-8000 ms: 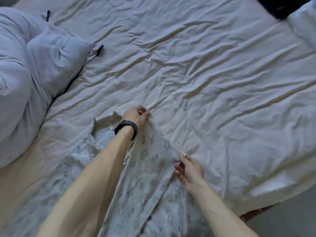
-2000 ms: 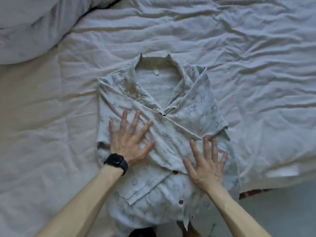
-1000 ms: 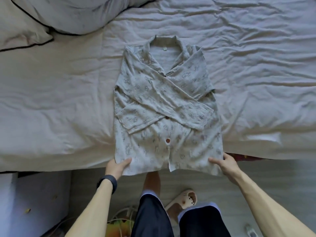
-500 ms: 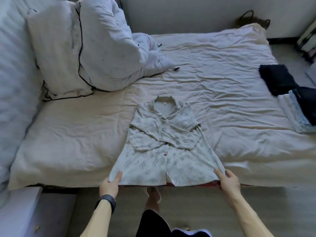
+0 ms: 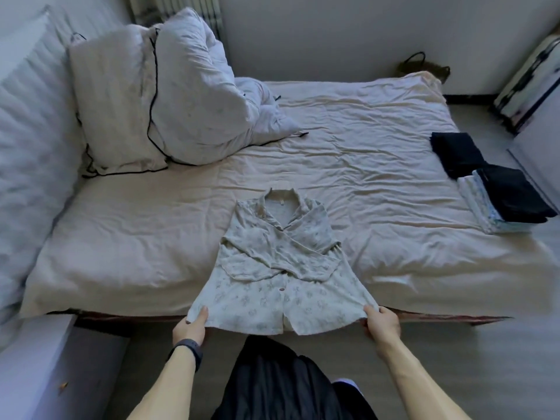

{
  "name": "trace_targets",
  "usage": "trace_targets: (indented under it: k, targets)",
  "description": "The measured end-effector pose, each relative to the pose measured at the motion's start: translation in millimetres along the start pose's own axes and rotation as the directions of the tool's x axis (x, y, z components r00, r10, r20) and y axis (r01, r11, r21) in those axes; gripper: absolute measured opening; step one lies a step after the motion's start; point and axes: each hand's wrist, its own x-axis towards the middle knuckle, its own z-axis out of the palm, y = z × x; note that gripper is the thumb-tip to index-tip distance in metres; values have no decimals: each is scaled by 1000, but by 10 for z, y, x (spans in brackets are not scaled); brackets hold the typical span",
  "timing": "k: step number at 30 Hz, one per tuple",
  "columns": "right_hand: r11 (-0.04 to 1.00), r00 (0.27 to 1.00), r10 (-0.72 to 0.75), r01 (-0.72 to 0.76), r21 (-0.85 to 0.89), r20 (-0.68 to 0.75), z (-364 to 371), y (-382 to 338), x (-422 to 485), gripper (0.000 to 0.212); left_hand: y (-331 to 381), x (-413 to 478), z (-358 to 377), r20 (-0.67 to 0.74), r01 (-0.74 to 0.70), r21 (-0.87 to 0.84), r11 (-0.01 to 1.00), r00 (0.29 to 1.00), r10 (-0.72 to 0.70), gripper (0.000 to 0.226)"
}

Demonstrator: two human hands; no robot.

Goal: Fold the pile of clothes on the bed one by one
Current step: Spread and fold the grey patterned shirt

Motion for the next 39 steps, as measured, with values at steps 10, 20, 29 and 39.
trace_targets:
  k: [10,20,29,39]
  targets:
    - [926,996,56,-79,370,74,132,-975,223,7,751,621,215,92,11,-173,985,996,4,10]
    - [939,992,88,-112,326,88,1134,-2538,1443,12,2321,1830,1403,155,-91,-33,995,983,95,13]
    - [947,971,158,-200,251,177,2456,-3006,3390,29,2918,3946,2869,215,-62,251,966,977,7,63]
    - [631,867,-467,466,-620,175,2657,-2571,3884,59,2528,4470,3255,557,-683,725,93,660,505,56]
